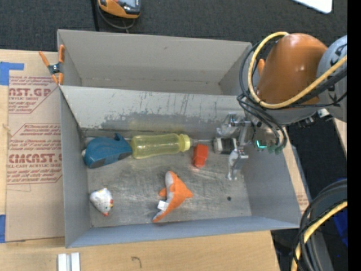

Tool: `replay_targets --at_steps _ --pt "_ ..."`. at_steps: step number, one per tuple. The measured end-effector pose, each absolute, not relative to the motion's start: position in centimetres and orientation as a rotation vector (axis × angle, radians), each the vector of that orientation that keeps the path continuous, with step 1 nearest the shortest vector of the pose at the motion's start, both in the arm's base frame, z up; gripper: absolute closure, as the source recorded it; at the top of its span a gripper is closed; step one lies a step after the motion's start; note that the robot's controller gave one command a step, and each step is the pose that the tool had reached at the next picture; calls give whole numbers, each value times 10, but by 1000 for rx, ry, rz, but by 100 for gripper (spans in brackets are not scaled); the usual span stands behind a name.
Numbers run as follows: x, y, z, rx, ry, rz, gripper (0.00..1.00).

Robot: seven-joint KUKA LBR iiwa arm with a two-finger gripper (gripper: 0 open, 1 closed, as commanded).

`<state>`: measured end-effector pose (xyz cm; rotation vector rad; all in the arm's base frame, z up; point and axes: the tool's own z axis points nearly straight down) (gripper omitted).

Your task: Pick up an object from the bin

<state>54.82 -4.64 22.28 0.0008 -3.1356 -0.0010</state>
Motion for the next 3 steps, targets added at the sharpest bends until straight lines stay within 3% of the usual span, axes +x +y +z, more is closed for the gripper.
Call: replay_targets --at_steps 1,2,3 --pt "550 -46 227 1 -3144 0 0" --pt "546 -22 173 40 -3149 1 0" --pt "556 17 116 127 -3142 0 0"
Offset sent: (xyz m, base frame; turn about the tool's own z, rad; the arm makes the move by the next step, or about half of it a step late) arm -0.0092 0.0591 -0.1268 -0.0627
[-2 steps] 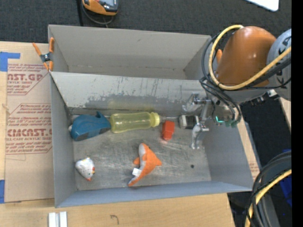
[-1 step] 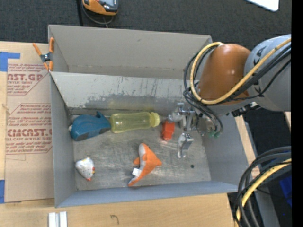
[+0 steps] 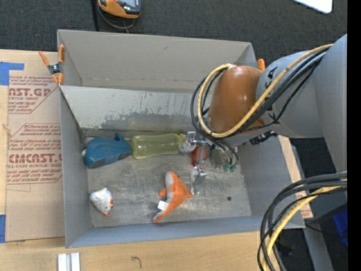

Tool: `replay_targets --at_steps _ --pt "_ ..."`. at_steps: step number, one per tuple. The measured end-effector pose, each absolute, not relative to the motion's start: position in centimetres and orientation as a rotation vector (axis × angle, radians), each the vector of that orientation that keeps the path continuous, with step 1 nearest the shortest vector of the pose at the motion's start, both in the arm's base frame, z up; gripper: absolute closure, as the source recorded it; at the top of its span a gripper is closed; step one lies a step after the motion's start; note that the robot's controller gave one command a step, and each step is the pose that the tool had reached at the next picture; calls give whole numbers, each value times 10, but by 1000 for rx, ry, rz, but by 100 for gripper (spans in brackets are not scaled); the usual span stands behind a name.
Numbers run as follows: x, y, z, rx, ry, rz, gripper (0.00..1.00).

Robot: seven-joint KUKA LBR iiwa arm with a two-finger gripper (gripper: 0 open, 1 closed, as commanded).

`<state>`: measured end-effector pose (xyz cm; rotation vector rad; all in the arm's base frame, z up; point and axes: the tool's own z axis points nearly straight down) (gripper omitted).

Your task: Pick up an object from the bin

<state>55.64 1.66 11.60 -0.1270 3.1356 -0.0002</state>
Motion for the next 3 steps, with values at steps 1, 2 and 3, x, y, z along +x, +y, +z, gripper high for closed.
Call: replay_targets --at_steps 1,2,3 --pt "526 45 103 -238 3132 0 0" --pt "505 58 91 -351 3121 1 0" --pt "490 68 73 -554 3078 2 100"
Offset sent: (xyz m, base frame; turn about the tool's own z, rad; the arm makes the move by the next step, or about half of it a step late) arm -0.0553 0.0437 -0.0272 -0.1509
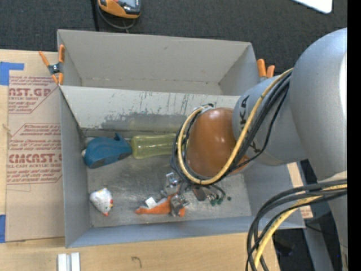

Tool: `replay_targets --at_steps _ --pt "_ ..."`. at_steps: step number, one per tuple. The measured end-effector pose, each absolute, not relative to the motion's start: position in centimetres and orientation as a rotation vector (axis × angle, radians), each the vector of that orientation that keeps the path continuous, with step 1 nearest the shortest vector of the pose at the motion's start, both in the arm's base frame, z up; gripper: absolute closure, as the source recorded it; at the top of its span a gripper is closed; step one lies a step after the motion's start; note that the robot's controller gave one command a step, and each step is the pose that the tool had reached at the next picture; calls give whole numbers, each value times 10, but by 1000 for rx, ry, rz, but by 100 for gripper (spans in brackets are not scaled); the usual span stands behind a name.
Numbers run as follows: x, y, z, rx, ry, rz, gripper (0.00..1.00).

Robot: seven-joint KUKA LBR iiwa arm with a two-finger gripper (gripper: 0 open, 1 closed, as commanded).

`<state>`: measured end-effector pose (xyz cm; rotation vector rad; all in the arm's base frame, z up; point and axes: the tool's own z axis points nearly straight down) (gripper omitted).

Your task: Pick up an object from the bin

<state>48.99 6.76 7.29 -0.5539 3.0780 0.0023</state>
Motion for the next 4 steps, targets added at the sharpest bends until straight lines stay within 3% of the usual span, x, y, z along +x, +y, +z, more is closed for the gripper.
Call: replay_targets --at_steps 1,2,3,4 --pt "490 68 73 -554 3078 2 100" --pt "495 8 193 -1066 2951 -2 100" --pt "494 9 192 -1067 2953 2 100" --pt "491 1 206 -1345 2840 4 100"
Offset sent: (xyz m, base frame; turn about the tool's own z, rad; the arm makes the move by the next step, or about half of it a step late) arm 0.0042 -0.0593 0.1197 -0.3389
